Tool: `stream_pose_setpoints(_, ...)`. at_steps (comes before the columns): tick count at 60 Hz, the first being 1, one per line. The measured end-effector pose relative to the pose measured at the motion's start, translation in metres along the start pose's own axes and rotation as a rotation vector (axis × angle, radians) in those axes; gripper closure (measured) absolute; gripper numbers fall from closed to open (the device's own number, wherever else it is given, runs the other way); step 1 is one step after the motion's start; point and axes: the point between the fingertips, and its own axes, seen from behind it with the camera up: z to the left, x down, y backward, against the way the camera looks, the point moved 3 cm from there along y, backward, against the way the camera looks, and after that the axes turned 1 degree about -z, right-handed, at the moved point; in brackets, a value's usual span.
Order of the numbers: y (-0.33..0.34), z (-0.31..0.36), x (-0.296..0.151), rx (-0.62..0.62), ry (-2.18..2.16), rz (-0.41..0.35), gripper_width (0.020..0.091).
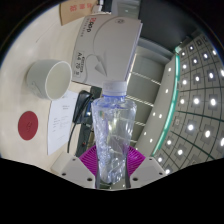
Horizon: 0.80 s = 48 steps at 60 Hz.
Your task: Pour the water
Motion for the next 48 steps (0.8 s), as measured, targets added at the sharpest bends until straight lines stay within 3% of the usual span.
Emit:
stream_pose_setpoints(10, -0.020, 0.029, -0.007, -0.028, 0.238, 0.011, 0.0763)
stream_pose_setpoints(27, -0.028, 0.049, -0.008, -0.070, 0.202, 0.004, 0.0764)
stream_pose_setpoints(48, -0.012, 0.045, -0.010, -0.297, -0.821, -0.080, 0.0758)
